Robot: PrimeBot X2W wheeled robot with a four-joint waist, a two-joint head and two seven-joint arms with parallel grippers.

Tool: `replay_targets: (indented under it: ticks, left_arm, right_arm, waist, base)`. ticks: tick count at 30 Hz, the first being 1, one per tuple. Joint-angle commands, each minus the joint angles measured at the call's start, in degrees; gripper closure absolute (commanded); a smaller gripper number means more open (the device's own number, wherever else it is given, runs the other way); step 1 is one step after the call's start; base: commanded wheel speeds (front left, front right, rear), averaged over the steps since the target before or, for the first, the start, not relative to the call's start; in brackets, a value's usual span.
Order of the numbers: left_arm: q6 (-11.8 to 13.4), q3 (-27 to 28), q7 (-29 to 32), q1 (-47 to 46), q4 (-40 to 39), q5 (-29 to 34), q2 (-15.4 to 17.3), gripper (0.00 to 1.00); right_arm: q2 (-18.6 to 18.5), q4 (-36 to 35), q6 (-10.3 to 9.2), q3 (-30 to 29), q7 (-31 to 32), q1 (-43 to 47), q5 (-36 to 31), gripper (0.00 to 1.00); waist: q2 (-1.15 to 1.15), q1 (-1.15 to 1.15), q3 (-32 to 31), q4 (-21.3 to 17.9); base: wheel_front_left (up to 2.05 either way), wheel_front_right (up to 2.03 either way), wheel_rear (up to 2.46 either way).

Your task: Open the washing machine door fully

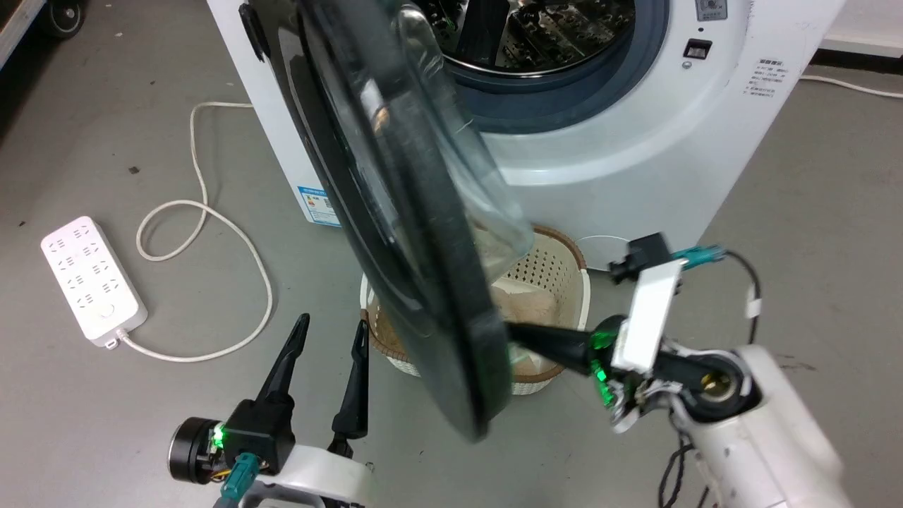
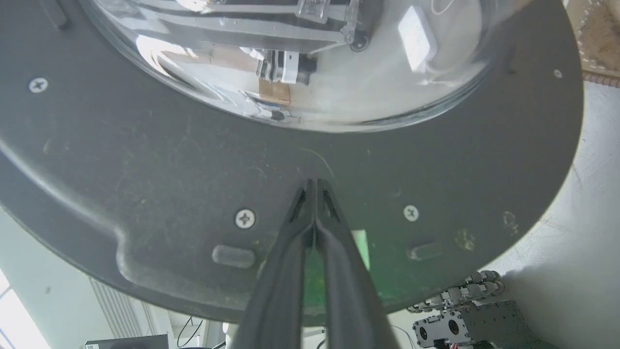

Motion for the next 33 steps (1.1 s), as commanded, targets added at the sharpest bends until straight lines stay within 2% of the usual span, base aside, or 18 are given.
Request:
replay_targets:
  ticks: [1,4,5,7,10,13,18,23,27,33]
  left_arm:
    - [-0.2,-0.1,-0.3,0.9,0.0,-0.1,0.0,0.0]
    - [-0.3,0.0,-0.3,1.5,0.1,-0.2,0.0,0.0]
    - [-0.2,0.1,-0.3,1.7,0.0,-0.2,0.0,0.0]
    - [-0.2,0.4,-0.3,2.0,-0.1,-0.2,0.0,0.0]
    - [-0.4,0.7,-0.3,2.3,0.0,-0.2,0.0,0.0]
    - [-0.4,0.9,-0.3,2.6,0.1,-0.5,0.0,0.0]
    - [-0.8,1.5,-0.3,3.1,0.6,-0.9,0.0,0.0]
    - [-1.2,2.2,-0.3,3.6,1.0,-0.6,0.5,0.0]
    - [-1.0,3.1,-0.3,4.4,1.0,-0.5,0.6,0.0]
    - [-1.4,3.9,-0.3,5.4,1.9,-1.3,0.5,0.0]
  right_arm:
    - [0.3,-0.8,-0.01,1.9,-0.9,1.2,1.1,1.0]
    - [0.3,-1.1,-0.01,4.5,-3.0,1.7,1.7,1.0]
    - [0.3,-1.0,-0.01,4.7,-3.9,1.7,1.7,0.87]
    - [0.3,-0.6,-0.01,4.5,-5.3,1.7,1.3,0.0]
    - [-1.0,-2.4,-0.01,3.2,-8.0,1.9,-1.4,0.0]
    - [-3.9,-6.1,-0.01,0.5,-14.7,3.2,-7.0,0.0]
    - [-11.1,-13.7,-0.01,-0.6,-30.7,7.7,-25.4,0.0]
    - [-15.1,-18.0,-0.01,-3.8,-48.5,13.8,-45.2,0.0]
    - [-13.3,-20.5,-0.01,-7.3,-57.5,20.1,-61.3,0.0]
    - [-5.3,-25.4,-0.01,-14.5,-62.1,29.4,-76.9,0.0]
  waist:
    - [0.0,0.0,-0.1,0.0]
    - [0.0,0.0,-0.8,-0.1]
    - [0.0,0.0,-1.0,-0.2]
    - [0.0,0.0,-1.5,-0.6]
    - [0.0,0.0,-2.3,-1.3]
    - [0.0,0.0,-3.4,-2.1]
    - [0.0,0.0,-5.6,-3.6]
    - [0.0,0.0,-7.5,-4.9]
    - [0.0,0.0,-8.7,-5.9]
    - [0.0,0.0,-9.6,-6.9]
  base:
    - [0.0,0.0,0.0]
    - [0.0,0.0,0.0]
    - [0.0,0.0,0.0]
    - [0.0,0.0,0.0]
    - [0.0,0.0,0.0]
    - [0.0,0.0,0.0]
    - [0.0,0.0,0.0]
    - [0.0,0.0,0.0]
    - [0.0,0.0,0.0]
    - [0.0,0.0,0.0]
